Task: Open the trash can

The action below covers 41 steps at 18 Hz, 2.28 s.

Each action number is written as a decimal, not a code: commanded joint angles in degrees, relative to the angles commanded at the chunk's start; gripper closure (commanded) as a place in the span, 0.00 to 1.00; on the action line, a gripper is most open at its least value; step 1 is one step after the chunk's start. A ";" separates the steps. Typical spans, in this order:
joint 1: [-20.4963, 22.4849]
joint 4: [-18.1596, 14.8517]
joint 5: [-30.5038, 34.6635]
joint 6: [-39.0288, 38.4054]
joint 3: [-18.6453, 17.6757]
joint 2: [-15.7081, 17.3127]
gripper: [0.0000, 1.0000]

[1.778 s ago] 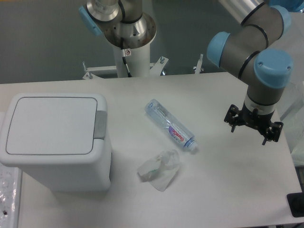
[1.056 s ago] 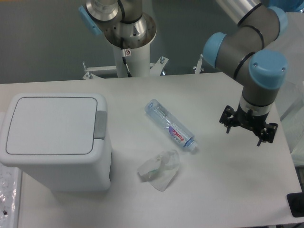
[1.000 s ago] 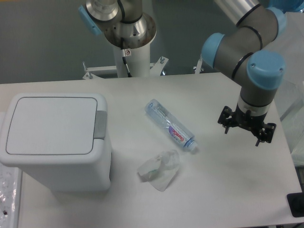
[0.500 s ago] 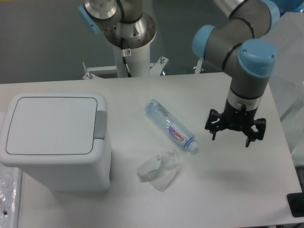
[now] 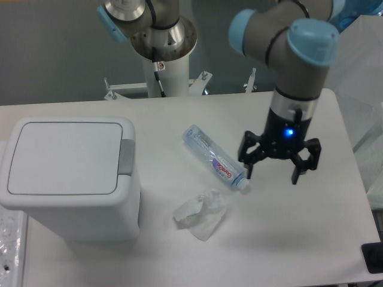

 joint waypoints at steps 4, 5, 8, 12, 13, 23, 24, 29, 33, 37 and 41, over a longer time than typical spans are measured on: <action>-2.90 -0.17 -3.51 -3.08 0.09 2.20 0.00; -3.43 -0.26 -4.39 -3.43 -0.08 2.81 0.00; -5.10 -0.27 -6.07 -3.53 -4.02 5.88 0.00; -6.07 0.18 -5.89 -3.26 -7.82 8.44 0.00; -6.94 0.26 -5.89 -3.18 -7.73 8.44 0.00; -10.55 4.22 -5.46 -2.91 -9.66 6.95 0.00; -10.55 4.22 -5.46 -2.91 -9.75 6.95 0.00; -10.55 4.22 -5.46 -3.00 -9.75 6.68 0.00; -10.64 4.22 -5.37 -3.00 -9.84 6.60 0.00; -10.64 4.22 -5.37 -3.00 -9.84 6.51 0.00; -10.64 4.22 -5.37 -3.00 -9.84 6.42 0.00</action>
